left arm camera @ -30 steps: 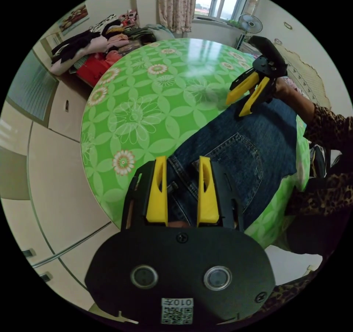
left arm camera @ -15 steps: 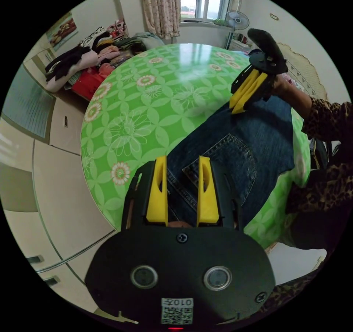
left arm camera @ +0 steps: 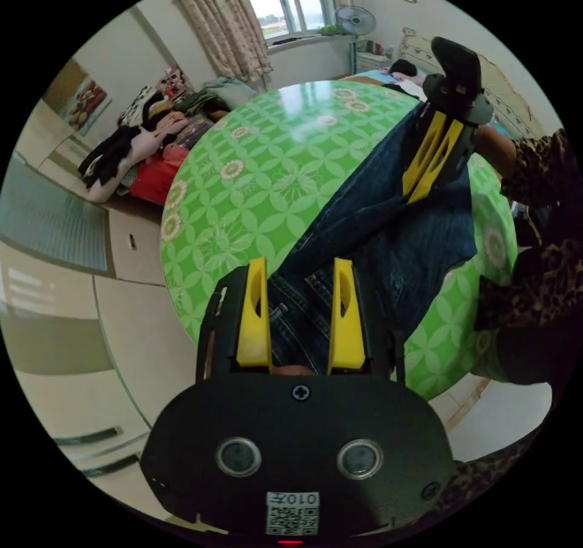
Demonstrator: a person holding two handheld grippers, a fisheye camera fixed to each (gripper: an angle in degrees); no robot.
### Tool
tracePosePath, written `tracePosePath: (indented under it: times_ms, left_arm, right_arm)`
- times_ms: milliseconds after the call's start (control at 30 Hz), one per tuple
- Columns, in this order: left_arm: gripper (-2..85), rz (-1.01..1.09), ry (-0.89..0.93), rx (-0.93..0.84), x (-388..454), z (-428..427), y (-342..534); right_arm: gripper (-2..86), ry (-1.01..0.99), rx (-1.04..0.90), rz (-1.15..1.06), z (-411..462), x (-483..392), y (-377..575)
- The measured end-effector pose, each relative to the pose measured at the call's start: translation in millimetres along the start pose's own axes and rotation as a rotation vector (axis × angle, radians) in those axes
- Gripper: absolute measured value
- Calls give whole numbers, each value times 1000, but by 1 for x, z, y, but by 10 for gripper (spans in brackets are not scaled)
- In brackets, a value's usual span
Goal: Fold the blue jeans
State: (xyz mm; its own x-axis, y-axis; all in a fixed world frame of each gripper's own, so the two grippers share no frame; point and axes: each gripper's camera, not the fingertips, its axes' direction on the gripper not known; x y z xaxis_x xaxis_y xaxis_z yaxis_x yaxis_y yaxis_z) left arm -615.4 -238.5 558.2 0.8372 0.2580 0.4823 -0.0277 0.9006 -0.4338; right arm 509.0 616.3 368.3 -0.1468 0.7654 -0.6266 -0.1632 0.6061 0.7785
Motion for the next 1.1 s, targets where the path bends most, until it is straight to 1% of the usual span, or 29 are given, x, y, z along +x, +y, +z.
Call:
tracePosePath:
  times_ms: [67, 300, 367, 500, 600, 667, 700, 800, 867, 933, 967, 1000, 1067, 1100]
  left_arm:
    - [139, 83, 9, -51, 9, 3, -16]
    - [107, 195, 128, -124, 24, 5, -34]
    - [79, 247, 143, -199, 36, 6, -32]
    - [42, 215, 140, -212, 54, -7, -11]
    - [17, 145, 45, -178, 75, -45, 15]
    - [6, 97, -32, -133, 102, -90, 45]
    - [4, 77, -43, -121, 110, -101, 53]
    - [1, -30, -35, -107, 162, -144, 104]
    - [-1, -125, -18, -140, 208, -158, 141]
    - [-1, -228, -1, -158, 231, -160, 161]
    - [-1, -286, 5, -162, 242, -158, 171]
    - [-1, -315, 7, -165, 246, -157, 175]
    - [-2, -408, 0, -173, 257, -151, 188]
    - [-2, -428, -5, -169, 259, -151, 190]
  right_arm:
    - [12, -9, 1, -12, 2, -10, 3]
    - [12, -38, -1, -64, 8, -44, 19]
    - [13, -44, 9, -54, 9, -51, 22]
    - [17, -76, 33, 4, 14, -66, 32]
    - [24, -123, 39, 61, 25, -89, 41]
    - [31, -155, 60, 83, 32, -110, 47]
    - [37, -189, 75, 90, 36, -125, 53]
    - [47, -243, 54, 153, 52, -148, 76]
    - [51, -212, 42, 235, 61, -150, 103]
    - [69, -224, 10, 381, 67, -138, 146]
    - [74, -212, 4, 420, 66, -135, 156]
    - [88, -154, 3, 481, 61, -132, 177]
    - [112, -39, -63, 546, 52, -134, 201]
    - [128, 65, -139, 571, 48, -138, 214]
